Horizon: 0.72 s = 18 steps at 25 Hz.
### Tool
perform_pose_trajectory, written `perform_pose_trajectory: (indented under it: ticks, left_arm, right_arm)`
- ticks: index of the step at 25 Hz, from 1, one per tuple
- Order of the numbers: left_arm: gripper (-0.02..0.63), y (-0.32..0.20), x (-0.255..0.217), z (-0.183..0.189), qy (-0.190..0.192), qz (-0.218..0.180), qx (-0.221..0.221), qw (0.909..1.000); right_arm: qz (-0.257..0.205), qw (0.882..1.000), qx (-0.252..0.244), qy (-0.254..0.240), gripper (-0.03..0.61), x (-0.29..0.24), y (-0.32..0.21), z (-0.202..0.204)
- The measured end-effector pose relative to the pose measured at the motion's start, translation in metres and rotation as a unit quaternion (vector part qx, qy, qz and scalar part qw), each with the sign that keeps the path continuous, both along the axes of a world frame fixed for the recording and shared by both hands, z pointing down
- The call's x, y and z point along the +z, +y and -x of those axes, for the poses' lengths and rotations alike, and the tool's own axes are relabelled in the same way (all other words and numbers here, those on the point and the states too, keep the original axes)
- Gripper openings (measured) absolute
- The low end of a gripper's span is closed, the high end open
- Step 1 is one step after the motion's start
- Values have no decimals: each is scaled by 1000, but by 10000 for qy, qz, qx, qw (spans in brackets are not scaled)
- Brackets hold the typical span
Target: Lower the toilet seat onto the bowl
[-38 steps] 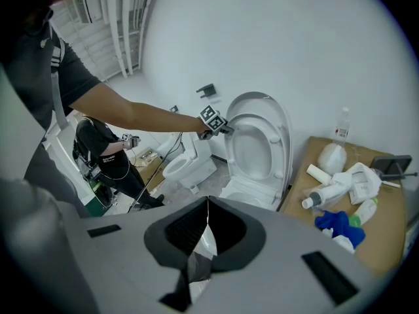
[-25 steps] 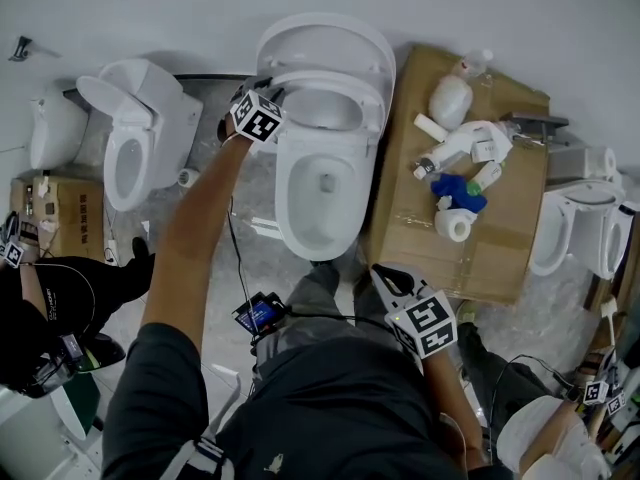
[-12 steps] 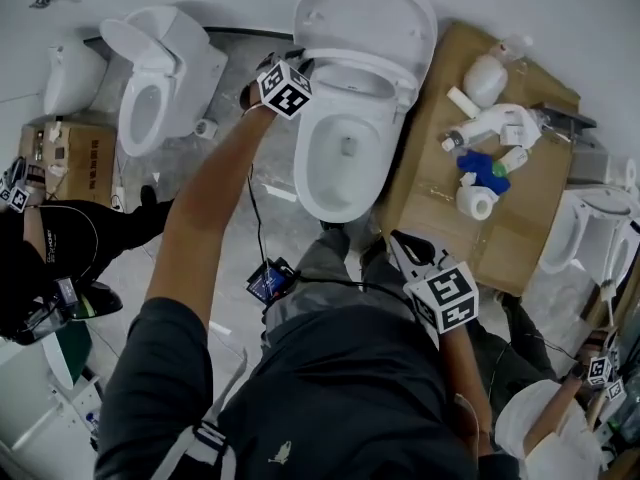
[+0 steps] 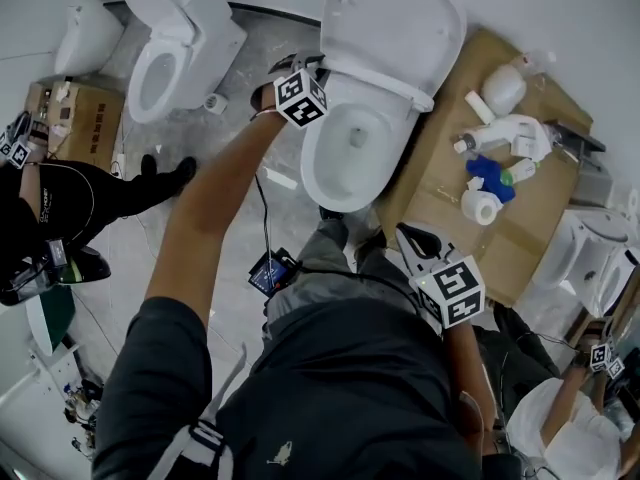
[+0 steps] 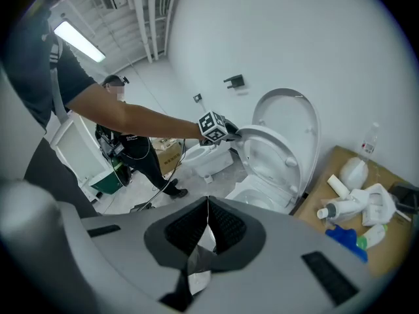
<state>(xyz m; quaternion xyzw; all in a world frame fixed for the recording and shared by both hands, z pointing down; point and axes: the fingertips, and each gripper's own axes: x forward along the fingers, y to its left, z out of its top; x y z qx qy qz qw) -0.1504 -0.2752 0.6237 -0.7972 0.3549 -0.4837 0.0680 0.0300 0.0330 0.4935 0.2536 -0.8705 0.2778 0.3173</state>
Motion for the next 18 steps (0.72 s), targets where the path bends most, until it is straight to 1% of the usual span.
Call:
perform_pose_trajectory:
  ticks: [7,18]
  left_arm:
    - [80,29,8,3,-181,-3,55,9998]
    - [80,62,19,10,-460,-63,119,9989]
  right_arm:
    - [16,9997,-257,-3,8,3,-1,-1]
    - [88,9988,-483,-43,8,7,-7,-2]
